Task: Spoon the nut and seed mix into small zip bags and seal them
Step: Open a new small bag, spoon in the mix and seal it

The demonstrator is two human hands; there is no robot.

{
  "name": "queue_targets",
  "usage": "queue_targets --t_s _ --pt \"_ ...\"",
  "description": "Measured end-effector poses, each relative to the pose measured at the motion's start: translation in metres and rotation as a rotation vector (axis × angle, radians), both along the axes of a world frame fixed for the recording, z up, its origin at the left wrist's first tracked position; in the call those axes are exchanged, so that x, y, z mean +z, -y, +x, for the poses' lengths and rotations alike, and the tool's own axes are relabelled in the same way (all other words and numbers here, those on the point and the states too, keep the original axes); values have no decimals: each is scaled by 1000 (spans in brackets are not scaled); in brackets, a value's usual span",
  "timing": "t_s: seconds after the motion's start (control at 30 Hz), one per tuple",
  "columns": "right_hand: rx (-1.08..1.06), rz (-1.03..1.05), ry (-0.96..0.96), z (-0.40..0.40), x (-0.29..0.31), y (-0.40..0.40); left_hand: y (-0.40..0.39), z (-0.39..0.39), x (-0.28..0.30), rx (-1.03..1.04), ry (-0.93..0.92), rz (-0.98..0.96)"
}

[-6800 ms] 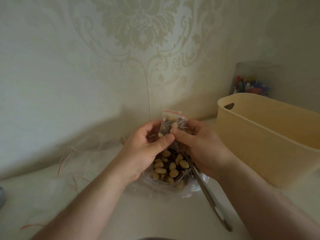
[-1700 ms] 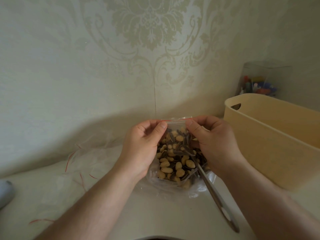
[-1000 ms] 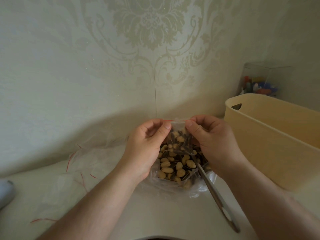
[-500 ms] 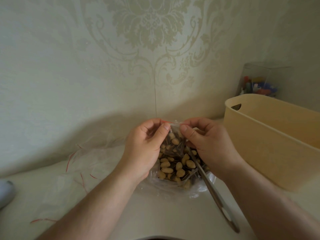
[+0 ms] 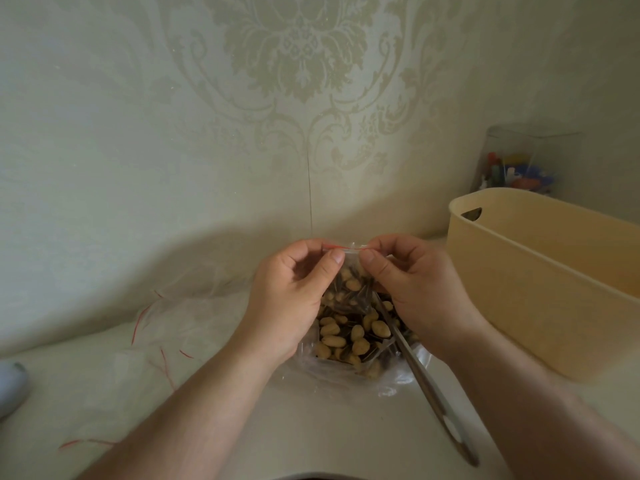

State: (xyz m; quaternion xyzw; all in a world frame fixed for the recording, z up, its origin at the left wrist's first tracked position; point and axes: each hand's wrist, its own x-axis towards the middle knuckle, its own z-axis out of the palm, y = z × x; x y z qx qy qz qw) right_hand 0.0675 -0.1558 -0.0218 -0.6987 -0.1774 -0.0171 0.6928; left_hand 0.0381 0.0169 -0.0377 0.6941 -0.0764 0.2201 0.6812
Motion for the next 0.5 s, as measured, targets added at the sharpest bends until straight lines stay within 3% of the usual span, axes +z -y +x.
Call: queue_targets --t_s 0.5 --pt "-27 -25 -14 -5 2 -3 5 0 -2 -20 -24 8"
